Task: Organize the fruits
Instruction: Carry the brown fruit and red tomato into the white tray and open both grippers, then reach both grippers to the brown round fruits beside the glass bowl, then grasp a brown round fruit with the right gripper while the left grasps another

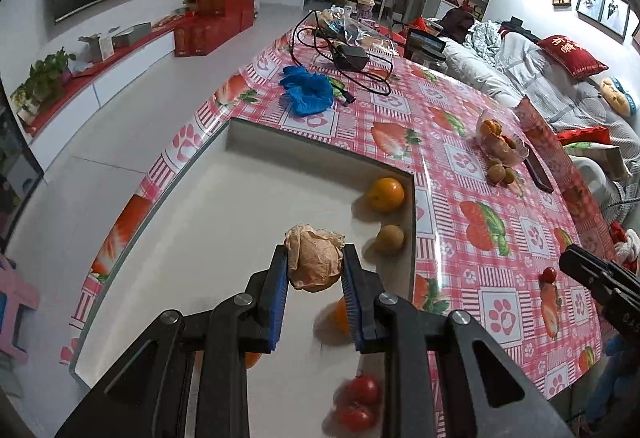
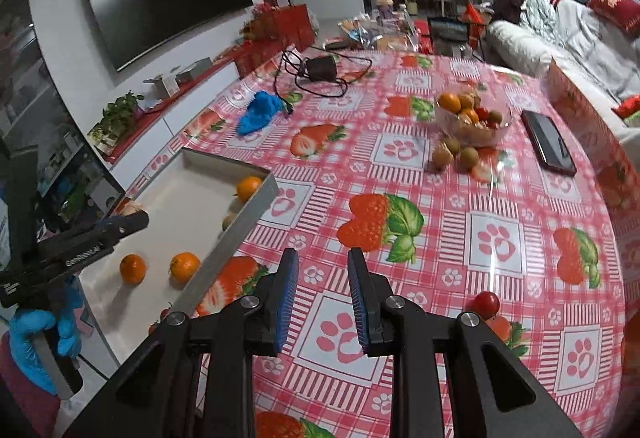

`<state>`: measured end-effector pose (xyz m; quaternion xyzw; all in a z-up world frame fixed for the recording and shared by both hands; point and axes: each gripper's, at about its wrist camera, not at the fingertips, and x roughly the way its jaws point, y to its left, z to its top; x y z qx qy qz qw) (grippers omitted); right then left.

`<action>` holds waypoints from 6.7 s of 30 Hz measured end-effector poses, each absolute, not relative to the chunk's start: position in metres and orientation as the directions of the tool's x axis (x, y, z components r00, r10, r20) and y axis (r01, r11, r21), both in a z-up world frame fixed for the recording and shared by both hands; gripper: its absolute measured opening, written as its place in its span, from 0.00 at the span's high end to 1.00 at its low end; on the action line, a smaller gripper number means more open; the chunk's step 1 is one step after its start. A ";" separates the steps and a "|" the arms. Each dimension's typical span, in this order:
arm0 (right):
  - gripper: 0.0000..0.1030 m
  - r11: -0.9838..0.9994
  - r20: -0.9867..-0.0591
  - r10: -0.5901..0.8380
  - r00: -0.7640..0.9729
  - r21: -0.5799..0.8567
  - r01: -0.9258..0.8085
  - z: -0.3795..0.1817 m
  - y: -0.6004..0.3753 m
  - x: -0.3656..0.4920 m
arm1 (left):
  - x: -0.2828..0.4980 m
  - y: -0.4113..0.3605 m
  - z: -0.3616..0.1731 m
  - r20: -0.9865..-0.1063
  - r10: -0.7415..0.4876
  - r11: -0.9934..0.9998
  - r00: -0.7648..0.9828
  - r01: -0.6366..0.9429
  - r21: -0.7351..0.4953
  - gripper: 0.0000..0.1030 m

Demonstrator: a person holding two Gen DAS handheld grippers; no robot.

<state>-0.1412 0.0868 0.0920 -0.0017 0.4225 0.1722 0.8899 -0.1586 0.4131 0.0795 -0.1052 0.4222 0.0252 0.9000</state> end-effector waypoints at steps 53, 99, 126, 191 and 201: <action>0.72 0.910 -0.811 0.369 0.454 0.215 -0.355 0.069 0.135 -0.093 | -0.161 0.431 0.063 -0.794 -0.035 0.969 0.607 -0.173 -0.175 0.72; 0.75 0.847 -0.848 0.420 0.324 0.238 -0.475 0.046 0.222 -0.075 | -0.156 0.437 0.052 -0.823 -0.018 0.970 0.568 -0.191 -0.153 0.64; 0.00 0.993 -0.899 0.115 0.422 0.117 -0.020 0.038 -0.002 -0.024 | -0.092 0.304 0.139 -0.782 -0.227 0.974 0.581 0.110 -0.200 0.22; 0.73 0.983 -0.853 0.181 0.490 0.145 -0.110 0.010 -0.018 0.035 | -0.039 0.220 0.017 -0.851 -0.116 0.992 0.512 0.102 -0.074 0.74; 0.73 0.969 -0.844 0.247 0.476 0.219 -0.115 0.026 -0.042 -0.080 | -0.105 0.224 0.023 -0.851 -0.195 0.981 0.488 0.116 -0.158 0.74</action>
